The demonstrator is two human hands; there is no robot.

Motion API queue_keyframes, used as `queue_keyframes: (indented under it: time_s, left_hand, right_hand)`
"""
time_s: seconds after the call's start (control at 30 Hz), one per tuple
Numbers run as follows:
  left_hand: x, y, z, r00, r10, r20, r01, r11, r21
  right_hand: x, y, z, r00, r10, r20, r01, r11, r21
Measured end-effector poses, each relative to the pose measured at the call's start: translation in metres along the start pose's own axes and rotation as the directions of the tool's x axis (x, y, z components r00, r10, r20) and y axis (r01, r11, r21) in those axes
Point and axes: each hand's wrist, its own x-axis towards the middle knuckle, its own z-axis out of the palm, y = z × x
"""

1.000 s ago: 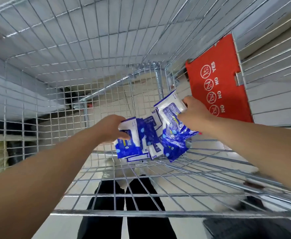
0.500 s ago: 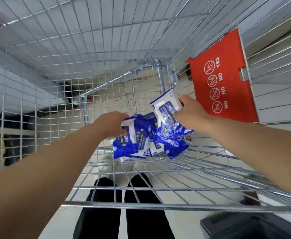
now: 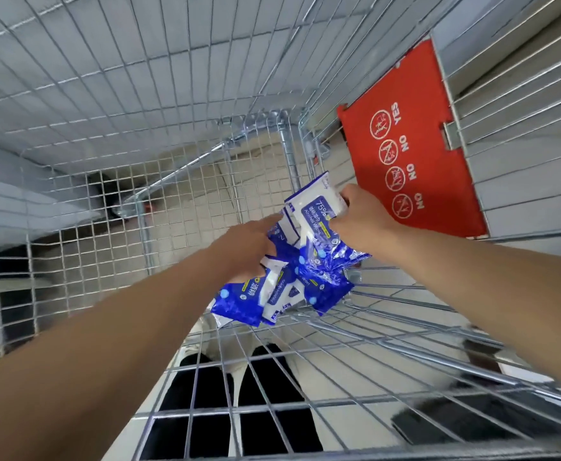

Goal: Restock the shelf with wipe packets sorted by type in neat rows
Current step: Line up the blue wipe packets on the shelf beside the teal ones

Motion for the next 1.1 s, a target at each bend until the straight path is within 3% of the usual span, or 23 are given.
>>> queue_keyframes:
  time_s: [0.1, 0.2, 0.3, 0.4, 0.5, 0.63, 0.83, 1.1]
  left_hand:
    - [0.01, 0.005, 0.001, 0.999, 0.024, 0.046, -0.025, 1.0, 0.008]
    - [0.017, 0.01, 0.002, 1.0, 0.009, -0.01, -0.009, 1.0, -0.021]
    - [0.012, 0.011, 0.0, 0.997, -0.076, -0.017, 0.072, 0.983, -0.167]
    - [-0.004, 0.008, -0.014, 0.984, -0.177, 0.003, 0.161, 0.885, -0.436]
    - [-0.028, 0.002, -0.037, 0.957, -0.29, 0.031, 0.259, 0.795, -0.549]
    - [-0.082, -0.006, -0.079, 0.918, -0.397, -0.017, 0.278, 0.672, -0.686]
    - [-0.204, 0.007, -0.162, 0.795, -0.556, -0.242, 0.109, 0.523, -0.845]
    - [-0.41, 0.042, -0.265, 0.472, -0.694, -0.543, -0.117, 0.562, -0.819]
  right_hand:
    - [0.004, 0.003, 0.001, 1.0, 0.016, 0.001, -0.016, 1.0, -0.022]
    - [0.008, 0.009, 0.001, 1.0, 0.031, 0.006, -0.03, 0.998, -0.056]
    - [0.008, 0.012, 0.001, 0.999, 0.052, 0.006, -0.051, 0.998, -0.026]
    - [0.006, 0.008, -0.003, 0.999, 0.045, 0.002, -0.045, 0.999, -0.01]
    - [-0.002, -0.008, -0.012, 1.0, 0.008, -0.022, -0.009, 1.0, -0.029]
    - [-0.033, -0.05, -0.038, 0.977, -0.2, -0.069, 0.184, 0.964, -0.191]
    - [-0.114, -0.155, -0.084, 0.85, -0.52, -0.088, 0.49, 0.84, -0.236]
    - [-0.277, -0.336, -0.125, 0.545, -0.83, -0.119, 0.79, 0.556, -0.258]
